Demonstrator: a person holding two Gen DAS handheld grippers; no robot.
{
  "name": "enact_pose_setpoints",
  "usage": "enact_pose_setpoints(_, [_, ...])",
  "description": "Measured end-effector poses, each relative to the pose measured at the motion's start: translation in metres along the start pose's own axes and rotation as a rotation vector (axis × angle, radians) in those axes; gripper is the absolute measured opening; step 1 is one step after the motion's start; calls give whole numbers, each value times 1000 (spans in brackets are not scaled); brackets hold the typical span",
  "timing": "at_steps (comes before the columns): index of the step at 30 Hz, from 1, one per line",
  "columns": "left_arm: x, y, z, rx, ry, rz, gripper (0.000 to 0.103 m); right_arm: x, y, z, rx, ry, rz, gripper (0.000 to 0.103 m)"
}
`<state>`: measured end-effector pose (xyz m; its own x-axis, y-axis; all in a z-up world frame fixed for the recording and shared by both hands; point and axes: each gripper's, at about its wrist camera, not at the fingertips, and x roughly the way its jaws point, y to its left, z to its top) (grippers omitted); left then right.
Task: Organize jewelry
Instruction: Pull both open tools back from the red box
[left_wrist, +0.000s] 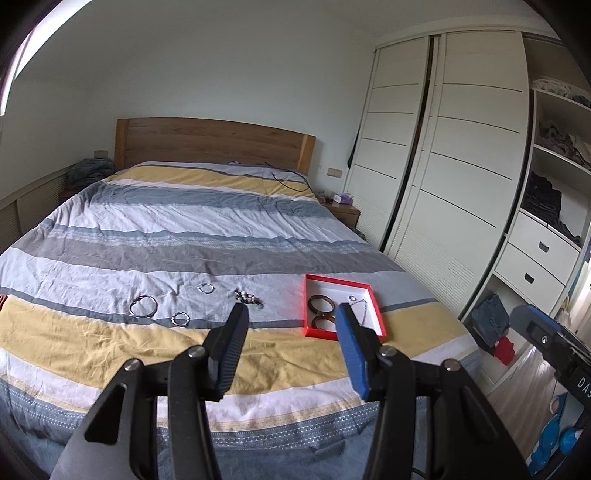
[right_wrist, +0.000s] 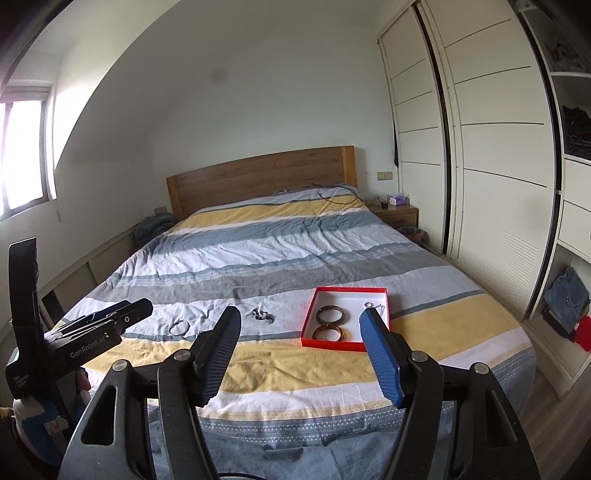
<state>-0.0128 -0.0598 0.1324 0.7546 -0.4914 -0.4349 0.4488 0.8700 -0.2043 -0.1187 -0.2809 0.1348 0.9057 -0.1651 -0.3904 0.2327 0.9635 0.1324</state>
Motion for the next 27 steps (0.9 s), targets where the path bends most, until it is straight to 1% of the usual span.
enact_pose_setpoints(7, [-19,1,-1,18,-44,83,52,-10,9,-2,-15,-19,-2,68])
enact_pose_setpoints(10, [-24,3,-3,17,-51,102,54,-10,13,-3,-24,-18,-1,72])
enact_pose_setpoints(12, [-26,6,-4,12,-52,106,55,-11,16,-5,-28,-16,-2,75])
enact_pose_setpoints(23, [-31,8,-5,3,-54,119,55,-21,22,-4,-41,-38,-6,78])
enact_pose_setpoints(27, [-40,4,-5,10,-73,117,56,-29,22,-4,-36,-55,-8,80])
